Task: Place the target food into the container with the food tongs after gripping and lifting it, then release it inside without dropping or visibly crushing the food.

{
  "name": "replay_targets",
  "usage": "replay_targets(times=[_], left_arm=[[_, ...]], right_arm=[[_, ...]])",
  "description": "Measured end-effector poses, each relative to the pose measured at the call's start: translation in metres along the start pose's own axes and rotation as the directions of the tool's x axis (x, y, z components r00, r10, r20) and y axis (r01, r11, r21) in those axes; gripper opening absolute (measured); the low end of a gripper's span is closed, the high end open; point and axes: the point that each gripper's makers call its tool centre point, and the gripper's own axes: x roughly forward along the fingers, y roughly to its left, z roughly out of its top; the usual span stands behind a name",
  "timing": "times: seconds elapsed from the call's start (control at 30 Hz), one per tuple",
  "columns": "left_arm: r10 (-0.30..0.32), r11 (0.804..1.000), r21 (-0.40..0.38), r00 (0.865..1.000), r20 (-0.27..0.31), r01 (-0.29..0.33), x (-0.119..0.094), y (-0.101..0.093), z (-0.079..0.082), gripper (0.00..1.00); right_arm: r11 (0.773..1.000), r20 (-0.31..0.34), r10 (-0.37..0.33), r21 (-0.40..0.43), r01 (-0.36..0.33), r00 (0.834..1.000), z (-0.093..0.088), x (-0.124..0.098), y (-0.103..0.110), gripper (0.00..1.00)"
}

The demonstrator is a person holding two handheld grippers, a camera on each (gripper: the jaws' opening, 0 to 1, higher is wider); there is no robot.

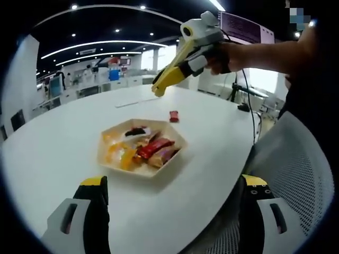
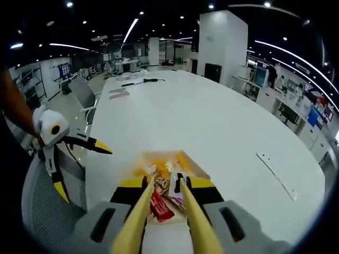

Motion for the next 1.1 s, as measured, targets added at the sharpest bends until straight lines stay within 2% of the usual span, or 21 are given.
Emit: replay_targets(times=[0.37, 0.53, 0.6, 0.7, 0.83, 0.93, 1.1], left_arm=[[0.004, 1.000, -0.003, 1.000, -0.002, -0.004, 0.000, 0.001, -0.001, 0.99], [0.002, 1.000, -0.003, 1.000, -0.006, -0.002, 0.001, 0.001, -0.002, 0.99], [0.001, 1.000, -0.006, 1.000, -0.008, -0.001, 0.001, 0.000, -0.002, 0.99], [-0.006, 1.000, -0.006, 1.000, -0.011, 0.005, 0.001, -0.001, -0.003, 0.99], [-0.015, 1.000, -0.006, 1.000, -0.016, 0.015, 0.002, -0.003, -0.003, 0.99], [-0.019, 1.000, -0.005, 1.000, -0.017, 0.019, 0.002, -0.003, -0.004, 0.99], [-0.028, 1.000, -0.006, 0.999, -0.022, 0.028, 0.003, -0.005, -0.005, 0.99]], right_arm=[[0.999, -0.018, -0.051, 0.015, 0.051, 0.999, -0.022, -0.014, -0.033, 0.28], [0.996, -0.025, -0.075, 0.045, 0.076, 0.997, -0.041, -0.024, -0.060, 0.28], [0.990, -0.029, -0.099, 0.094, 0.101, 0.995, -0.051, -0.028, -0.073, 0.28], [0.983, -0.036, -0.132, 0.123, 0.136, 0.991, -0.064, -0.034, -0.093, 0.28], [0.978, -0.046, -0.162, 0.130, 0.166, 0.986, -0.078, -0.039, -0.114, 0.28], [0.966, -0.067, -0.192, 0.166, 0.200, 0.979, -0.090, -0.040, -0.130, 0.28], [0.956, -0.086, -0.219, 0.182, 0.231, 0.972, -0.103, -0.035, -0.149, 0.28]])
